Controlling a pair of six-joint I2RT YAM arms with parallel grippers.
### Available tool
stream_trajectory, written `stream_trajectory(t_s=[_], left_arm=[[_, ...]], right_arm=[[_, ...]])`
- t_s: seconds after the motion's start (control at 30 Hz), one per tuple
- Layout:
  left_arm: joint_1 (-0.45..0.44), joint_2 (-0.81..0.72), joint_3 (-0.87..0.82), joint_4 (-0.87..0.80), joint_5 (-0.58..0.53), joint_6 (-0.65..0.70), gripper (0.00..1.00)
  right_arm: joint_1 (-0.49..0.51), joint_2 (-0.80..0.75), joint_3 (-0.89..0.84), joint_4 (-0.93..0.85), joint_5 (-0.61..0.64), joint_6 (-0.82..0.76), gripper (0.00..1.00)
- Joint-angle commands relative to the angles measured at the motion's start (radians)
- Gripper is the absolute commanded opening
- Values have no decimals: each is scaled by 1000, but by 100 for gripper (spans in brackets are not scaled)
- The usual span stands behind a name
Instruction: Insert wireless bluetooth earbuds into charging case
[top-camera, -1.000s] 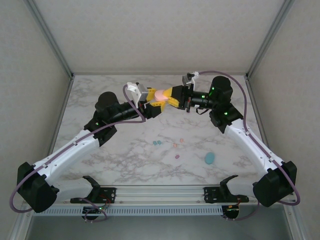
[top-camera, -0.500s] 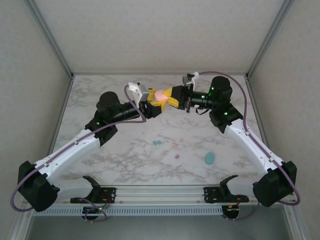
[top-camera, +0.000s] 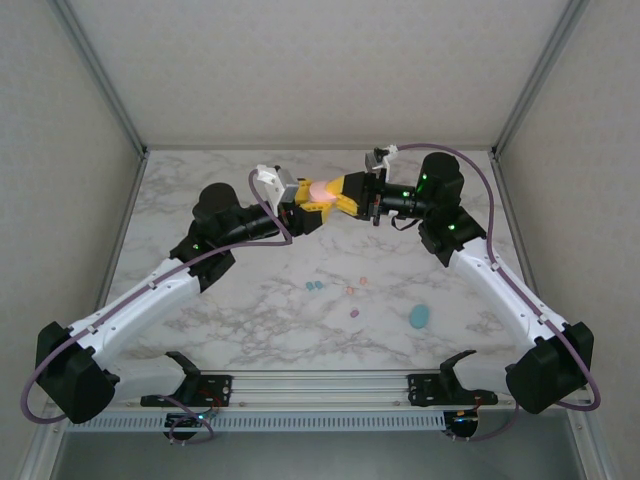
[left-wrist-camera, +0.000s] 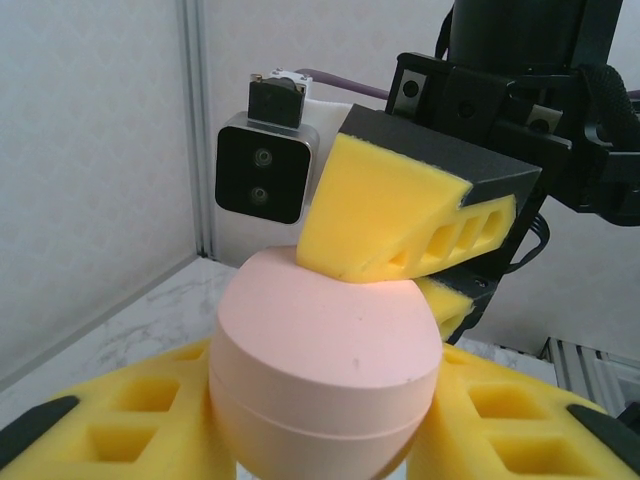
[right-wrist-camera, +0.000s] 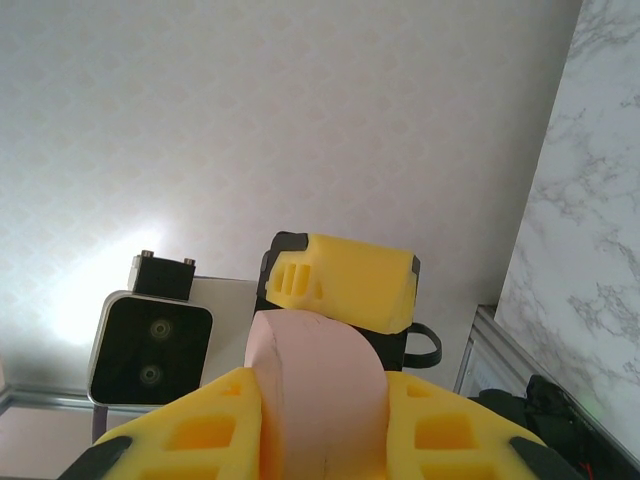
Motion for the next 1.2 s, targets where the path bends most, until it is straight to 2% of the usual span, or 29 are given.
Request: stream_trajectory(t_s=[0.0, 0.27, 0.37, 0.43, 0.67, 0.77, 0.9, 1.03, 1.17], left_arm=[[0, 5, 40, 8, 10, -2, 36], [0, 9, 44, -15, 14, 6, 30], [0, 9, 41, -17, 13, 4, 28], [0, 6, 35, -14, 13, 3, 28], [0, -8, 14, -8, 15, -8, 28], [0, -12, 5, -6, 16, -15, 28], [0, -19, -14, -4, 13, -20, 28], [-1, -25, -31, 12, 11, -38, 28], [-1, -25, -44, 35, 15, -57, 28]], right_arm=[[10, -27, -9, 1, -3, -27, 11], [11, -34, 16, -119, 23, -103, 20], [11, -37, 26, -147, 28, -126, 25], [11, -42, 37, -175, 37, -143, 33], [11, -48, 53, -223, 53, -180, 37], [10, -54, 78, -269, 66, -224, 48], [11, -83, 129, -424, 153, -386, 59], [11, -109, 177, -566, 206, -575, 60], [10, -112, 194, -630, 229, -629, 63]])
